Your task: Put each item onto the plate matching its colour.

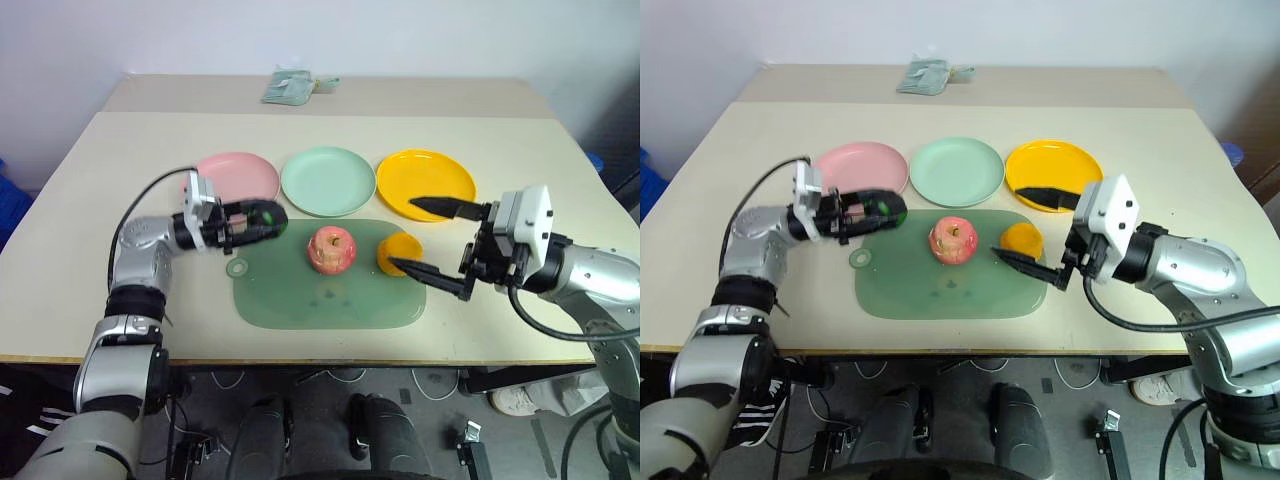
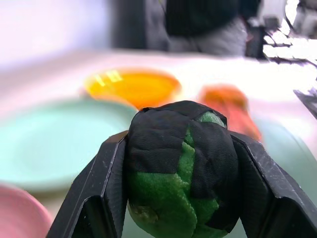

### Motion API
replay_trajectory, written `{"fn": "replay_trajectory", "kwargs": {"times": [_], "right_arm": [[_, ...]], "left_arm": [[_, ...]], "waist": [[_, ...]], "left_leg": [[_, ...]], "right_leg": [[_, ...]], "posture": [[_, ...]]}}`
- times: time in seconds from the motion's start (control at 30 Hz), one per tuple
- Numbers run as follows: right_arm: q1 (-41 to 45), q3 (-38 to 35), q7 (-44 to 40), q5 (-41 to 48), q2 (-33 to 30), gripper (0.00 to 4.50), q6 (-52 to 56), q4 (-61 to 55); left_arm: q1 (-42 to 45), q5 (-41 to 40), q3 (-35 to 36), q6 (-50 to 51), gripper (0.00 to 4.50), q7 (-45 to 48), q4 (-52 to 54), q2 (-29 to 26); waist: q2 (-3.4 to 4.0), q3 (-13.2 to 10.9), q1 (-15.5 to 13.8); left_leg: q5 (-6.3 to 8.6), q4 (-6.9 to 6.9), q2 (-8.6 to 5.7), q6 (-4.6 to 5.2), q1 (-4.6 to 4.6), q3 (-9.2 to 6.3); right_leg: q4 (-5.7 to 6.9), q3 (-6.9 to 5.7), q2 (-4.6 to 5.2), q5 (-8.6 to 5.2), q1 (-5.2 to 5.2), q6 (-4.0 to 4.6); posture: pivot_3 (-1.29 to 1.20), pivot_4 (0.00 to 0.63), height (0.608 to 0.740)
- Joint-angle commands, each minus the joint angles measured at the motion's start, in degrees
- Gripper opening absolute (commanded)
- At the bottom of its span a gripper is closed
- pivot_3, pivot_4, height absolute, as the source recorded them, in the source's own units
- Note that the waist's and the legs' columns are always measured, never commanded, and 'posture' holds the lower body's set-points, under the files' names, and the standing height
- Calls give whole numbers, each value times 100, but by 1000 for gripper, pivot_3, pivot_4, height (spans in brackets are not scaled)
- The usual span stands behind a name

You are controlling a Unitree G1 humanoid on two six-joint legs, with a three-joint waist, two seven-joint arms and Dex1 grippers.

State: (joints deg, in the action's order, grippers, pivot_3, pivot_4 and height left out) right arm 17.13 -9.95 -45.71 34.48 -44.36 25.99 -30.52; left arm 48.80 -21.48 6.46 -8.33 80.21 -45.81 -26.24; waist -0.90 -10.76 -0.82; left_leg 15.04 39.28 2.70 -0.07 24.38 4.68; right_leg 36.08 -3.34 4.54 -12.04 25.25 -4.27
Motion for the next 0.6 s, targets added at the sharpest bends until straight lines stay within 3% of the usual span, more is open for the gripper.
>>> {"fn": "replay_trajectory", "kwargs": {"times": [0.03,0.23,0.6], "right_arm": [[382,40,562,-440,136,4302,47,441],[726,217,998,-881,326,4302,114,839],[696,140,1515,-1068,604,4302,411,615]], "left_arm": [[596,518,-75,-402,2741,-973,-675,206],[1781,1341,-161,-1042,2741,-3398,-2260,1091],[2263,2148,-327,-967,2741,-4765,-3034,1812]], "waist": [[-2,1,-10],[-7,-2,0],[-8,-2,15]], "left_leg": [[0,0,-2,0,0,-1],[2,0,-7,5,6,1],[4,-6,-3,7,4,3]], "right_leg": [[-1,-1,0,0,-2,-1],[-6,-2,1,6,0,-13],[-3,-1,-3,7,5,-13]], "posture": [[0,150,740],[0,150,740],[0,150,740]]}}
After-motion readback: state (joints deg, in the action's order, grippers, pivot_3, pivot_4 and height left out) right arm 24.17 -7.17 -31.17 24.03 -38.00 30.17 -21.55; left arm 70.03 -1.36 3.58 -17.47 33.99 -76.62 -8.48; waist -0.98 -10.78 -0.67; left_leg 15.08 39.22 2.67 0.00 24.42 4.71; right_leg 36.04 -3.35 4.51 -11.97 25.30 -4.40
